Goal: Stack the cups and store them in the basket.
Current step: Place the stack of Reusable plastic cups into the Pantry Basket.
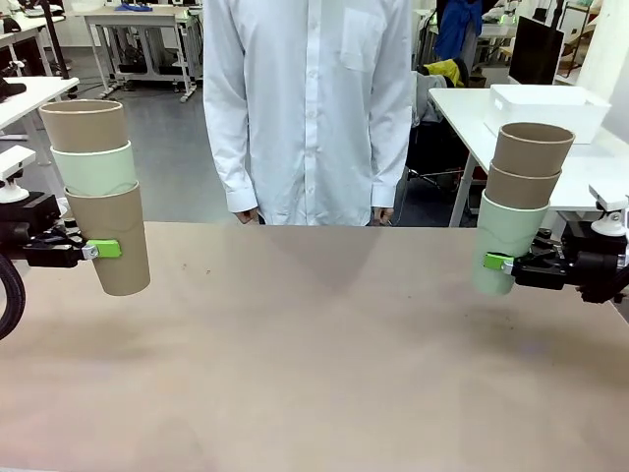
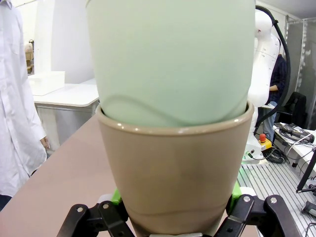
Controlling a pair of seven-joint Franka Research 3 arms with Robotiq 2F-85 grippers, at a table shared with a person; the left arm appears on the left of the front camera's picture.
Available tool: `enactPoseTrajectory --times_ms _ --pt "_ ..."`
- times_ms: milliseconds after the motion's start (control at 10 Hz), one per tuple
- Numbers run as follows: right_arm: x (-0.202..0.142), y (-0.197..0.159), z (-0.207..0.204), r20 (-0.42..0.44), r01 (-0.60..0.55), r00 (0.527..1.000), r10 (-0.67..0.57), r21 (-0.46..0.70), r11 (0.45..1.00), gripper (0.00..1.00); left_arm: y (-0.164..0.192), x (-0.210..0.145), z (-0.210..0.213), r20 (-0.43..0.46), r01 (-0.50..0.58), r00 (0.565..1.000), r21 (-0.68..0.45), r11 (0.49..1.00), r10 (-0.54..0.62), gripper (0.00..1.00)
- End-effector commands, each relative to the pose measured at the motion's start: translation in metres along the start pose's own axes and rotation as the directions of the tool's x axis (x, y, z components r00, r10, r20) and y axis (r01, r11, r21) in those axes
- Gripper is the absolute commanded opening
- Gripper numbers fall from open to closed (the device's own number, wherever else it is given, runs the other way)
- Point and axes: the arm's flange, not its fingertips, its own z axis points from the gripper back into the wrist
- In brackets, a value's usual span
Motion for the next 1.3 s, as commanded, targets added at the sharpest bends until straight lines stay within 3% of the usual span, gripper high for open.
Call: enactPoseTrajectory --times_ms 0,1200 --pt "0.0036 0.0002 -0.0001 0.005 -0.008 1.0 0.008 -0.002 1.0 0.83 -0.0008 0.0036 -0.001 0.01 0.002 1.0 -0.006 1.0 -0.002 0.86" --pt "0.0036 0.0002 -0.0001 0.005 -0.008 1.0 0.008 -0.002 1.0 0.83 -0.0008 0.0036 -0.001 0.01 0.002 1.0 -0.006 1.0 -0.002 0.86"
